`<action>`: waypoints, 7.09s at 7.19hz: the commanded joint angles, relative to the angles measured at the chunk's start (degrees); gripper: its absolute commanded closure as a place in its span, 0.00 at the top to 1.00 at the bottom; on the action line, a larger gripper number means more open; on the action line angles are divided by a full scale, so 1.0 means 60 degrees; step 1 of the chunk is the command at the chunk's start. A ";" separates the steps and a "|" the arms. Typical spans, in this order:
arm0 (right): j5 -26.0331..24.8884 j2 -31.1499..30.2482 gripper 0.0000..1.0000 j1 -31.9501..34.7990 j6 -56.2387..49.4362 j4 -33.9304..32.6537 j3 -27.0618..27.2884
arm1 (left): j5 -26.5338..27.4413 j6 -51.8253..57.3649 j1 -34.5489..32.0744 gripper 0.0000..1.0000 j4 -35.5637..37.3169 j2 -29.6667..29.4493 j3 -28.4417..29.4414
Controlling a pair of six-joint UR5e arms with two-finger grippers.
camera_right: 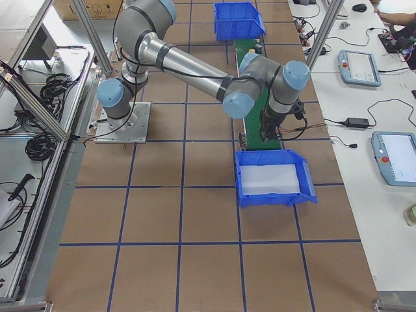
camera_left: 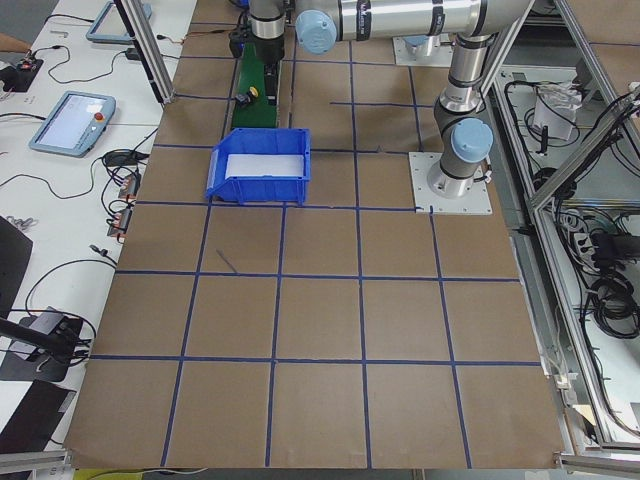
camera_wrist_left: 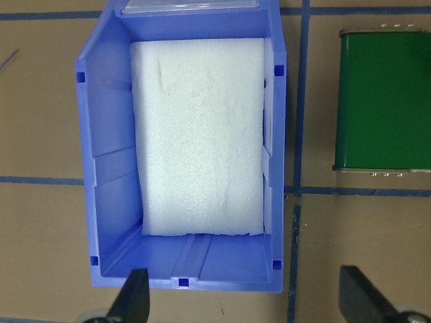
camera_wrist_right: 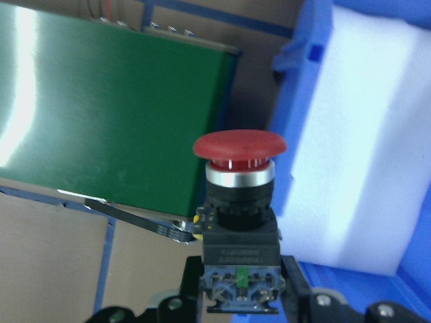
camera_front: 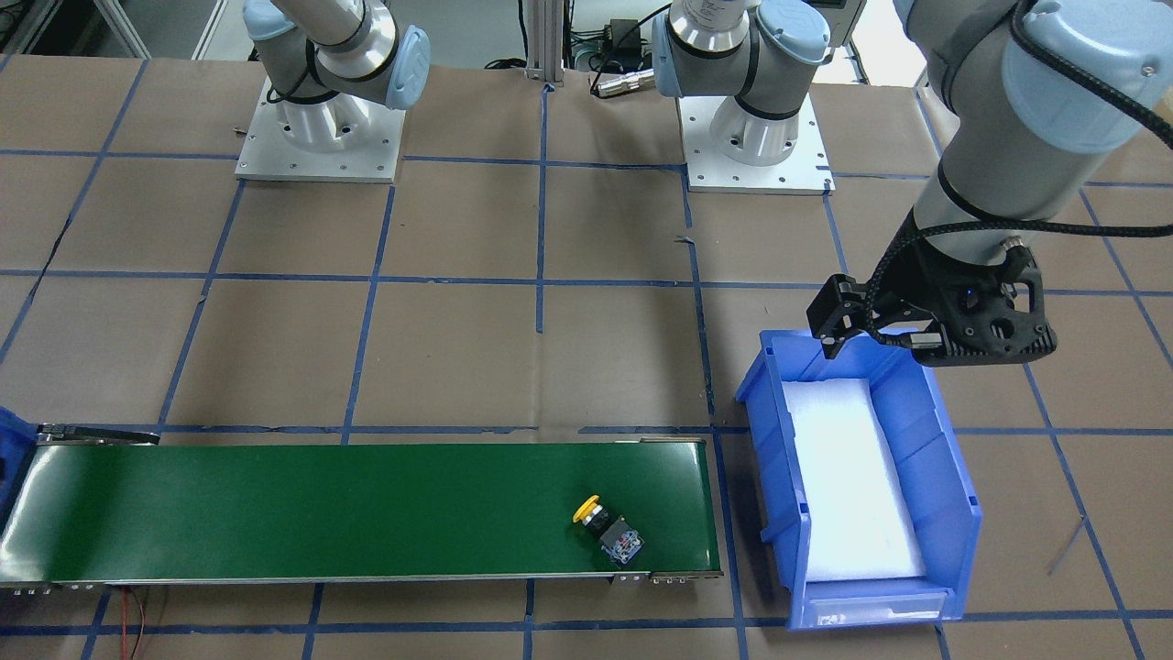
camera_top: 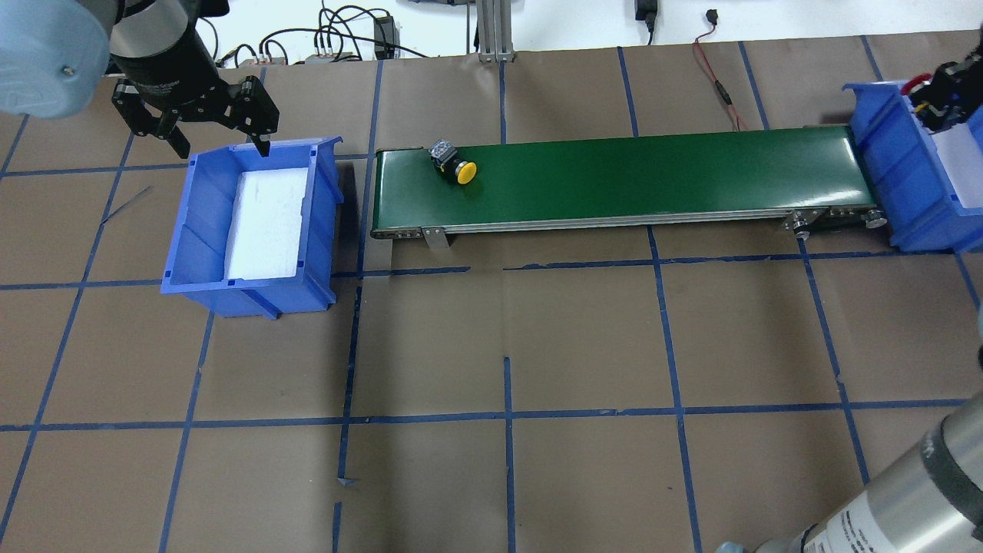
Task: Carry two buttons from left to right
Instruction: 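Lower the red switch into the far blue bin and open the right gripper, then move the right gripper back over the belt to the yellow-collared switch, then grasp the yellow-collared switch with the right gripper and lift it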
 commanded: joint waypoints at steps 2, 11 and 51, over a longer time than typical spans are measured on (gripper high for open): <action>-0.0112 0.0483 0.06 -0.1064 -0.0171 0.0061 -0.0102 | -0.0028 -0.0042 0.0091 1.00 0.0032 -0.0206 0.0032; -0.0127 0.1906 0.06 -0.1021 0.0005 -0.1229 -0.0102 | -0.0043 0.0016 0.0370 1.00 0.0003 -0.0016 0.0047; 0.1001 0.2712 0.04 0.6965 -0.0331 -0.0291 -0.1843 | -0.0160 0.0719 0.0428 1.00 -0.0158 0.0261 -0.0174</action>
